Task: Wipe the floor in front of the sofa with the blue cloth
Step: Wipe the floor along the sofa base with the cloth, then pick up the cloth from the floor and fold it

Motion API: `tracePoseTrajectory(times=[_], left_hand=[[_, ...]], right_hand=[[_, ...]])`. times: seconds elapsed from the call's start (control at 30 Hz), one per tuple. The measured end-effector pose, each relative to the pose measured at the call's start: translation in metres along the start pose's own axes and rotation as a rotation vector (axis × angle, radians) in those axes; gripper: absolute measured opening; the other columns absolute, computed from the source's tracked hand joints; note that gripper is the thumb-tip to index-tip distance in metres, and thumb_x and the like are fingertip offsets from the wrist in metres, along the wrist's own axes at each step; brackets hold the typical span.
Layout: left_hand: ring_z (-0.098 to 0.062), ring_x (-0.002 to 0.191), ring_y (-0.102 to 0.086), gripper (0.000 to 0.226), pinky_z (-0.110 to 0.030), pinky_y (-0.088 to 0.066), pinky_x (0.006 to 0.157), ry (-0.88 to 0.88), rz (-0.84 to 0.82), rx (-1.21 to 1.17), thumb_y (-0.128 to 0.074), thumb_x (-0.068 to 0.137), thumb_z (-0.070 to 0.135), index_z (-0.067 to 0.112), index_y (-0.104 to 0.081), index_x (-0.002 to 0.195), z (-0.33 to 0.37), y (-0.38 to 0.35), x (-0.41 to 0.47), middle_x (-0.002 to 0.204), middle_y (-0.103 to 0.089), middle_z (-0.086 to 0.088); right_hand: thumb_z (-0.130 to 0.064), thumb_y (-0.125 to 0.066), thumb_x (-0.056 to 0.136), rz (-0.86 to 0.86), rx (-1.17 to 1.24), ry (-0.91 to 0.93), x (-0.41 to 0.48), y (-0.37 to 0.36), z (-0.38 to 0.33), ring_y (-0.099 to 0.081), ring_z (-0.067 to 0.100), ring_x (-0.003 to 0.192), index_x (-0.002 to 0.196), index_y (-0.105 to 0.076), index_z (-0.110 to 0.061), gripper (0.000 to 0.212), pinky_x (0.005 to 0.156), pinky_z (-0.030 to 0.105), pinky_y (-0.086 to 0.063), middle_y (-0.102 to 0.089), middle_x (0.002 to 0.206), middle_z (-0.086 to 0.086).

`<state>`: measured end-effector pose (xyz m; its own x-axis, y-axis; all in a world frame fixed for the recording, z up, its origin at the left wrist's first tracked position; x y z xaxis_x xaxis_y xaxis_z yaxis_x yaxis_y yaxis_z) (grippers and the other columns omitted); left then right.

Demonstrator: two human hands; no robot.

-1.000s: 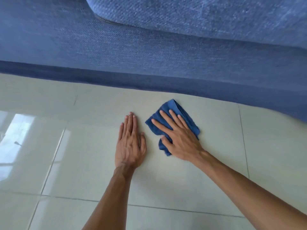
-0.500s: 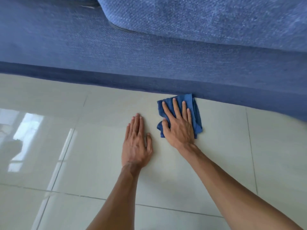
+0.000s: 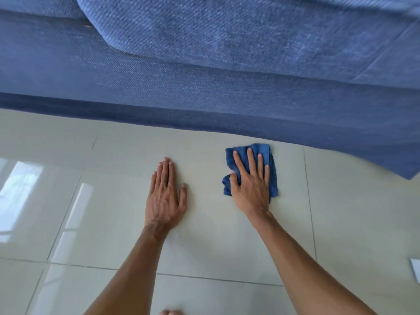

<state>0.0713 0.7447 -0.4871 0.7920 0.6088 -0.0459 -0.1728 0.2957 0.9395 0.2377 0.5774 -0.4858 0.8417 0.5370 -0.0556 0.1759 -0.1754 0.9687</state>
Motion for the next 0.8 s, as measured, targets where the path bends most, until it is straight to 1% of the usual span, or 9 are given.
tracePoseTrajectory(times=[0.13, 0.23, 0.27, 0.3, 0.37, 0.4, 0.5, 0.67, 0.8], left_hand=[[-0.019, 0.154, 0.001, 0.069, -0.025, 0.010, 0.123, -0.016, -0.056, -0.067, -0.017, 0.100, 0.041, 0.005, -0.007, 0.158, 0.025, 0.000, -0.016, 0.166, 0.000, -0.008], [-0.018, 0.153, -0.005, 0.062, -0.028, 0.003, 0.124, -0.129, -0.081, -0.087, -0.020, 0.102, 0.037, 0.007, -0.023, 0.156, 0.060, -0.002, -0.023, 0.165, -0.013, -0.009], [-0.022, 0.153, -0.014, 0.059, -0.030, -0.003, 0.124, -0.158, -0.075, -0.087, -0.022, 0.103, 0.036, 0.008, -0.032, 0.153, 0.072, -0.001, -0.021, 0.164, -0.021, -0.010], [-0.025, 0.151, -0.025, 0.057, -0.032, -0.011, 0.124, -0.177, -0.064, -0.096, -0.022, 0.102, 0.035, 0.009, -0.040, 0.150, 0.082, 0.001, -0.018, 0.160, -0.031, -0.011], [-0.028, 0.139, -0.044, 0.053, -0.036, -0.031, 0.116, -0.179, -0.030, -0.123, -0.026, 0.102, 0.035, 0.010, -0.050, 0.142, 0.100, 0.008, -0.007, 0.149, -0.049, -0.011], [-0.028, 0.132, -0.050, 0.050, -0.037, -0.037, 0.111, -0.173, -0.025, -0.123, -0.030, 0.103, 0.034, 0.009, -0.053, 0.139, 0.107, 0.012, 0.000, 0.142, -0.056, -0.010], [-0.025, 0.118, -0.053, 0.038, -0.034, -0.041, 0.100, -0.168, -0.116, -0.078, -0.045, 0.101, 0.028, 0.012, -0.057, 0.134, 0.124, 0.015, 0.018, 0.127, -0.063, -0.007], [-0.025, 0.113, -0.052, 0.033, -0.033, -0.043, 0.097, -0.091, -0.226, 0.013, -0.055, 0.098, 0.030, 0.012, -0.062, 0.124, 0.127, 0.015, 0.027, 0.119, -0.062, -0.008], [-0.024, 0.111, -0.054, 0.026, -0.033, -0.047, 0.094, 0.004, -0.224, -0.082, -0.059, 0.096, 0.026, 0.012, -0.065, 0.118, 0.126, 0.017, 0.030, 0.119, -0.061, -0.007]], right_hand=[[-0.048, -0.023, 0.098, -0.068, 0.031, 0.019, -0.048, -0.001, -0.007, 0.000, 0.029, 0.158, 0.159, -0.020, -0.037, 0.062, 0.126, 0.053, -0.004, -0.008, 0.170, 0.001], [-0.056, -0.015, 0.098, -0.166, 0.092, 0.086, -0.071, 0.008, -0.008, 0.005, 0.024, 0.158, 0.159, -0.019, -0.041, 0.062, 0.128, 0.048, -0.002, -0.003, 0.171, -0.003], [-0.058, -0.014, 0.098, -0.176, 0.134, 0.071, -0.069, 0.016, -0.007, -0.004, 0.024, 0.158, 0.157, -0.026, -0.040, 0.063, 0.127, 0.046, -0.010, -0.010, 0.171, -0.002], [-0.057, -0.018, 0.098, -0.153, 0.164, 0.044, -0.064, 0.025, -0.005, -0.022, 0.026, 0.154, 0.155, -0.036, -0.038, 0.063, 0.124, 0.045, -0.025, -0.023, 0.168, 0.001], [-0.045, -0.036, 0.101, -0.030, 0.132, 0.001, -0.047, 0.043, 0.003, -0.054, 0.030, 0.128, 0.147, -0.051, -0.028, 0.052, 0.101, 0.043, -0.051, -0.048, 0.151, 0.007], [-0.035, -0.045, 0.101, 0.000, 0.086, -0.008, -0.037, 0.049, 0.007, -0.057, 0.031, 0.118, 0.145, -0.052, -0.022, 0.047, 0.092, 0.043, -0.054, -0.051, 0.145, 0.008], [-0.021, -0.054, 0.100, -0.119, -0.066, 0.019, -0.016, 0.053, 0.011, -0.052, 0.030, 0.116, 0.143, -0.051, -0.015, 0.044, 0.093, 0.041, -0.050, -0.052, 0.140, 0.006], [-0.032, -0.053, 0.102, -0.163, -0.159, 0.020, 0.006, 0.069, 0.014, -0.049, 0.029, 0.117, 0.132, -0.057, -0.015, 0.035, 0.098, 0.040, -0.043, -0.055, 0.128, 0.008], [-0.030, -0.060, 0.098, -0.223, -0.226, 0.053, 0.015, 0.075, 0.019, -0.048, 0.027, 0.118, 0.124, -0.060, -0.018, 0.028, 0.099, 0.038, -0.043, -0.054, 0.127, 0.008]])
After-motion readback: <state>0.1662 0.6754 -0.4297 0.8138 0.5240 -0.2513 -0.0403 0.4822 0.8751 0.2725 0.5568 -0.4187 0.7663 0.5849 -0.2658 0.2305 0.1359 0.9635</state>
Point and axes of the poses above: each hand's wrist, its own x-axis towards the middle knuckle, its own y-axis out of the back of the hand, z = x × y, the point moved 6 cm from there along x, towards the middle knuckle
